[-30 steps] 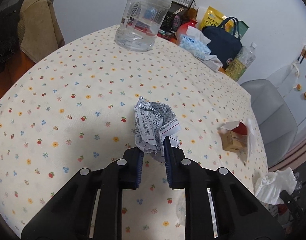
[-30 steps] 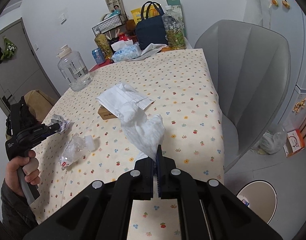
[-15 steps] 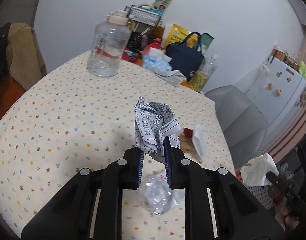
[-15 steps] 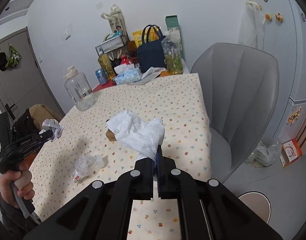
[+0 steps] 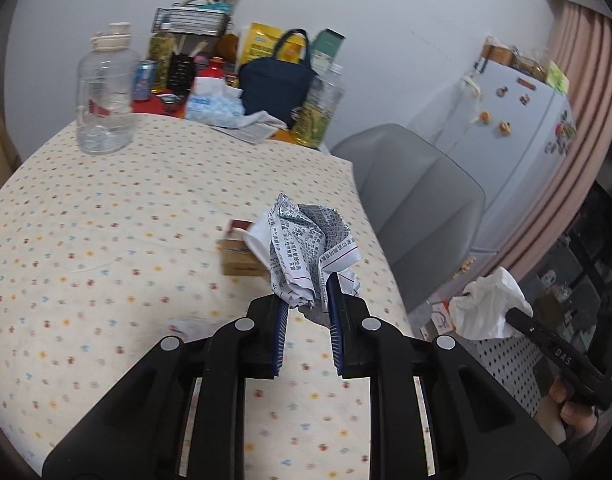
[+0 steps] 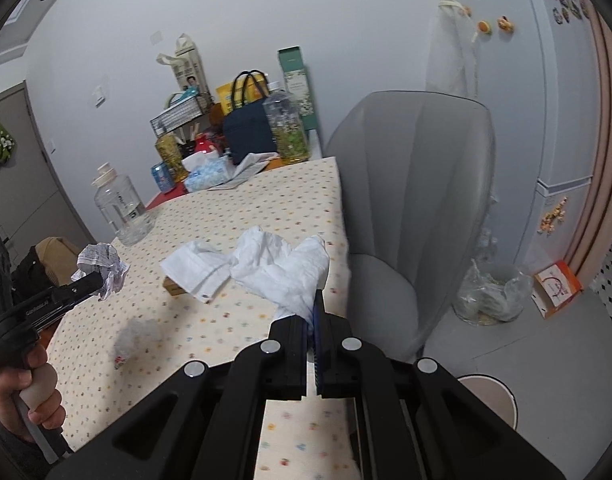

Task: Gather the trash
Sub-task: 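Carry the tissue and crumpled paper in both grippers over the beige bin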

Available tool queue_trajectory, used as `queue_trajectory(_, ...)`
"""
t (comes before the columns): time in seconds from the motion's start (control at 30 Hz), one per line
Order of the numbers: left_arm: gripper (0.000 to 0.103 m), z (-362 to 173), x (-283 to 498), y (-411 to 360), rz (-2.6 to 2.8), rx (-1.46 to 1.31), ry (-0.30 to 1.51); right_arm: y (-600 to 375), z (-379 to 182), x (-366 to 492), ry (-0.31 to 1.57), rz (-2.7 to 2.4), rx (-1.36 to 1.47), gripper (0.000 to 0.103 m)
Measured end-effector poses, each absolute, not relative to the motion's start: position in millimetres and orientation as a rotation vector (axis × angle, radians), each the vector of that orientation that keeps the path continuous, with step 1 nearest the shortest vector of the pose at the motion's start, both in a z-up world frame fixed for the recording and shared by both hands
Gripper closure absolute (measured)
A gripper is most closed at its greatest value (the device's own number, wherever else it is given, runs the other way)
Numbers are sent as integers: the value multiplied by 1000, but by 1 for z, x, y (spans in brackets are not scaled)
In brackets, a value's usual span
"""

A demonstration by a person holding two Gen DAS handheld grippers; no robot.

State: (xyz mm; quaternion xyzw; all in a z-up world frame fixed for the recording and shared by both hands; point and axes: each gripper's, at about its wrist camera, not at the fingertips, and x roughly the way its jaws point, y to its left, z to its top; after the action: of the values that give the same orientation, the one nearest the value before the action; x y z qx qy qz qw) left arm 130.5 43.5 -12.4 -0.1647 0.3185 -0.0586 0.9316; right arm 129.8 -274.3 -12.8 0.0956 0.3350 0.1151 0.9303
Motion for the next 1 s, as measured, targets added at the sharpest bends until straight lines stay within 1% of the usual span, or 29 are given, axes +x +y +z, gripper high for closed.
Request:
queue_trajectory(0.4, 85, -27, 156, -65, -289, -239, 731, -349, -38, 120, 723, 94, 246, 99)
queue_trajectory(1.0, 85, -81, 181, -188, -419, -122, 891, -442, -113, 108, 835, -71, 355, 99)
